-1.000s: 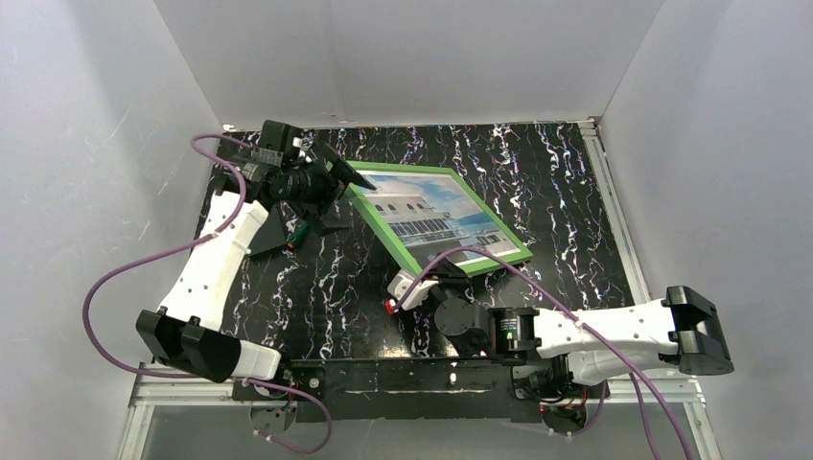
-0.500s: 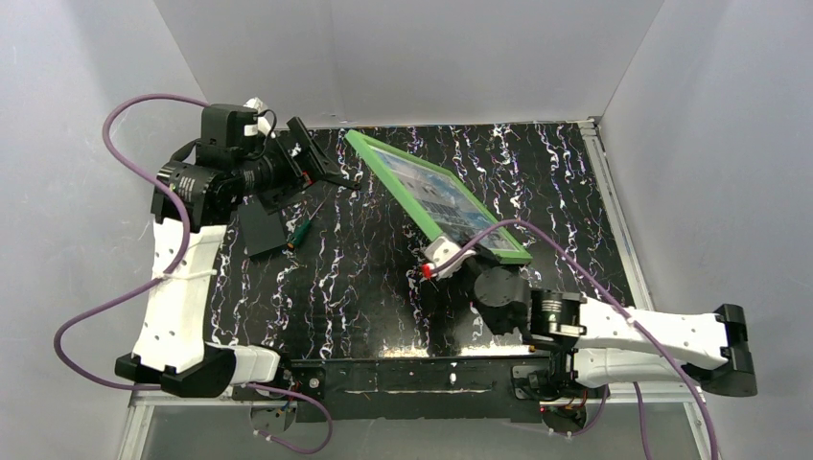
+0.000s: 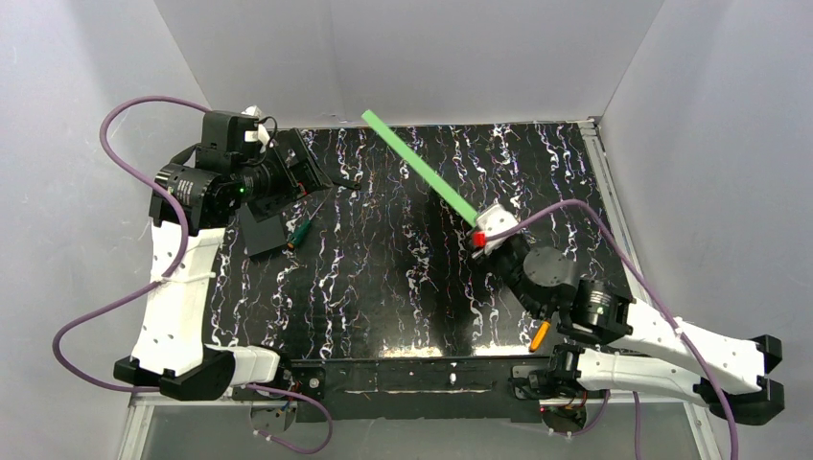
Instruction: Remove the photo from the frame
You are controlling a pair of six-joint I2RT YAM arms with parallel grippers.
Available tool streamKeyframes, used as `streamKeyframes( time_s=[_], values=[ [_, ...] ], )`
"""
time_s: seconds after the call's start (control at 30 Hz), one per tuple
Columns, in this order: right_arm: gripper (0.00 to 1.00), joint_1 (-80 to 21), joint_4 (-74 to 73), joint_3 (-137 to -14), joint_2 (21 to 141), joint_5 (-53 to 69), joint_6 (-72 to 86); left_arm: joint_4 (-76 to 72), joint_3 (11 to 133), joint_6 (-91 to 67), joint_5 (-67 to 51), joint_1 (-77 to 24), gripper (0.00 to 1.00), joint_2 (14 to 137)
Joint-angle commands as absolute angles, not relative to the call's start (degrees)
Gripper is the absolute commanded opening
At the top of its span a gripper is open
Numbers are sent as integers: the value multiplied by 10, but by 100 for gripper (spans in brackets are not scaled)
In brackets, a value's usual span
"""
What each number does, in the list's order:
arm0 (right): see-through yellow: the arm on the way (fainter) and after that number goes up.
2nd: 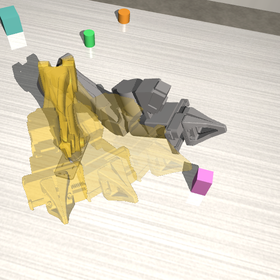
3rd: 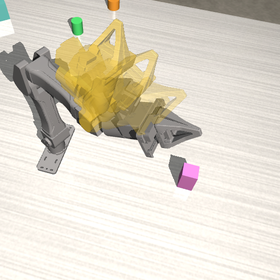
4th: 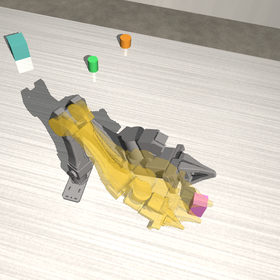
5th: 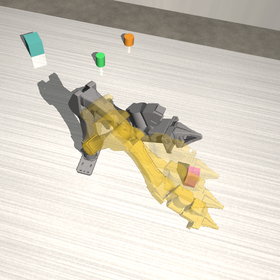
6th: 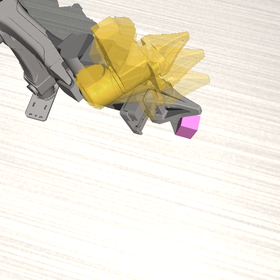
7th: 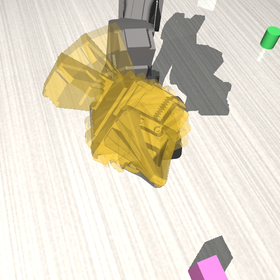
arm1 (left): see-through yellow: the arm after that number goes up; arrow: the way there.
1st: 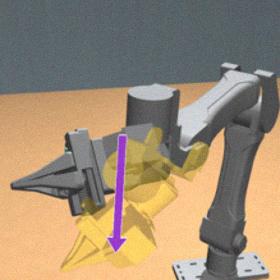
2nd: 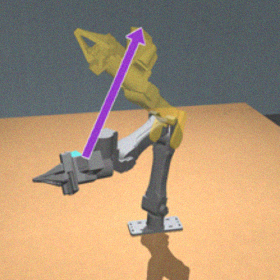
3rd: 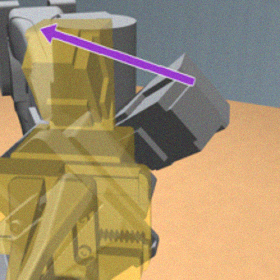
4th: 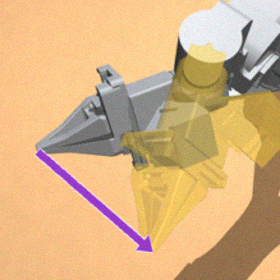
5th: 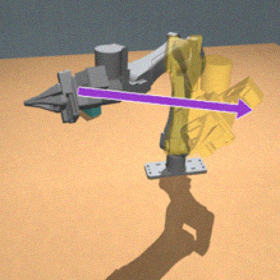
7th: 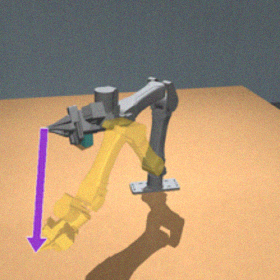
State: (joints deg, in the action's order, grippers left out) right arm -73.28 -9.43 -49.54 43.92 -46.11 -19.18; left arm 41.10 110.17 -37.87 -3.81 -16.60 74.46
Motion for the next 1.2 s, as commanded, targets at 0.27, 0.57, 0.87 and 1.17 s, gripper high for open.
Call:
streamKeyframes(
  time_s=[0.27,0.57,0.87,1.17],
  values=[
    [1,-661,-196,-645,483,-388,228,432,1070,-374,-50,-170,98,732],
    [1,-468,-269,-625,483,-281,300,405,1011,-381,-93,-196,98,722],
    [1,-278,-236,-536,480,-86,260,371,906,-377,-123,-230,98,703],
    [1,-113,-218,-473,560,81,227,313,823,-361,-192,-243,98,723]
  ],
)
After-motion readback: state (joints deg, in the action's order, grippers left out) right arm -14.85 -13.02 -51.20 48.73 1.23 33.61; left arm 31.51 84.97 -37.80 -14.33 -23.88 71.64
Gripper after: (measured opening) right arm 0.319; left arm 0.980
